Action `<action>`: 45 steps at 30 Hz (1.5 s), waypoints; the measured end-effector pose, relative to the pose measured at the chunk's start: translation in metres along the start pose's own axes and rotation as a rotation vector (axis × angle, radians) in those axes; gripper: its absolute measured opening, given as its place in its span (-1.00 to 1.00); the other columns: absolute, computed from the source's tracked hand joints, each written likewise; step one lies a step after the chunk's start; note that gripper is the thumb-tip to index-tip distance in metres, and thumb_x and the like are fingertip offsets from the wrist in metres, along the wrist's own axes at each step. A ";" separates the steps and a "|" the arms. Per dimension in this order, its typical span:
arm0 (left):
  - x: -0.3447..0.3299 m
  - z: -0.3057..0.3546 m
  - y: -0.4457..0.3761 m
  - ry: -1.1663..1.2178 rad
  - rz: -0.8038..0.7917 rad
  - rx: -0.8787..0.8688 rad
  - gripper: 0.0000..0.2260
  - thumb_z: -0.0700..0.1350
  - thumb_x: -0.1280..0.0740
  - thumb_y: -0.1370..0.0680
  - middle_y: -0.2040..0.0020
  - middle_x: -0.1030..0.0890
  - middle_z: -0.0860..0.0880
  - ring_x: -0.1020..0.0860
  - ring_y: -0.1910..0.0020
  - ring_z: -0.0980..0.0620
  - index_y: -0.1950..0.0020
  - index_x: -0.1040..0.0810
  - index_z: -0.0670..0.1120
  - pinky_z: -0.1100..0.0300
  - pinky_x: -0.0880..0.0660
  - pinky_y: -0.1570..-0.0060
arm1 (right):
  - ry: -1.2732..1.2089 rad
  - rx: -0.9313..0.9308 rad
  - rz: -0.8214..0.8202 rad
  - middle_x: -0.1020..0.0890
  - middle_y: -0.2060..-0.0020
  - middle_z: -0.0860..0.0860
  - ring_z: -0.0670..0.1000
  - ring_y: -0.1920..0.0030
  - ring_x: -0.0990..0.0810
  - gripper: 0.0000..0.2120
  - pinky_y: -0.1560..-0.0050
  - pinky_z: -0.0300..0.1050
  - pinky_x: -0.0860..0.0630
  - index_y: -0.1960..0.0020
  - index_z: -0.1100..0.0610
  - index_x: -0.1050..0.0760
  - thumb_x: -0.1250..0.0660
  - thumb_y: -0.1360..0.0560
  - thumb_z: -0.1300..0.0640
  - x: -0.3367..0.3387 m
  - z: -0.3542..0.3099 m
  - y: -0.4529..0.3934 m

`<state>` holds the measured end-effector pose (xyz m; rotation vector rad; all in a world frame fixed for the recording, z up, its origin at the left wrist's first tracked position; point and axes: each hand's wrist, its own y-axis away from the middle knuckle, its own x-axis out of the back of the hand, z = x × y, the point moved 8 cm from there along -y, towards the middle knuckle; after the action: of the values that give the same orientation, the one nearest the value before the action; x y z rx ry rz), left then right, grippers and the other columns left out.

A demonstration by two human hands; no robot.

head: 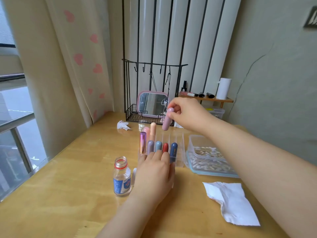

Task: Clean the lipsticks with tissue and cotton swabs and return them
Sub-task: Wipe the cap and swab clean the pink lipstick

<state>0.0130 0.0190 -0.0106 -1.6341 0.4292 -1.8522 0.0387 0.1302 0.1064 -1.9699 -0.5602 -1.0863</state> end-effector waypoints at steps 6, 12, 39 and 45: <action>0.031 0.010 -0.010 0.299 -0.002 0.123 -0.69 0.01 -0.44 -0.43 0.01 -0.57 -0.12 -0.51 -0.07 -0.18 -0.01 -0.44 -0.13 0.02 -0.44 0.14 | -0.113 -0.022 0.029 -0.60 0.31 -0.22 -0.15 0.19 -0.53 -0.91 0.19 -0.39 -0.41 0.07 -0.05 -0.51 -0.30 -0.51 0.13 0.037 -0.005 0.089; 0.043 0.056 0.015 0.642 -0.223 0.056 -0.87 -0.04 -0.41 -0.48 0.17 -0.61 0.15 -0.55 0.15 0.19 0.00 -0.59 -0.01 0.30 -0.45 0.06 | -0.319 -0.137 0.036 -0.62 0.23 -0.15 -0.17 0.18 -0.56 -0.83 0.10 -0.34 -0.47 0.12 -0.15 -0.51 -0.39 -0.46 0.13 0.051 0.012 0.167; 0.050 0.016 0.060 0.657 -0.230 0.270 -0.90 -0.10 -0.44 -0.46 0.17 -0.64 0.14 -0.57 0.13 0.21 0.10 -0.58 0.08 0.36 -0.46 0.11 | -0.795 -0.299 0.009 -0.71 0.17 0.03 -0.12 0.19 -0.67 -0.87 0.18 -0.35 -0.54 0.06 0.22 -0.49 -0.40 -0.44 0.34 0.056 0.047 0.198; 0.033 0.010 0.065 0.806 -0.193 0.436 -0.90 -0.14 -0.47 -0.44 0.19 -0.65 0.06 -0.59 0.18 0.13 0.13 -0.58 0.02 0.26 -0.49 0.11 | -0.509 -0.380 -0.102 -0.62 0.26 -0.06 -0.09 0.26 -0.58 -0.89 0.21 -0.28 -0.50 0.16 0.03 -0.55 -0.47 -0.41 0.15 -0.023 0.049 0.198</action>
<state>0.0367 -0.0500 -0.0235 -0.6150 0.1648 -2.4940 0.1871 0.0548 -0.0139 -2.6036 -0.7699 -0.7847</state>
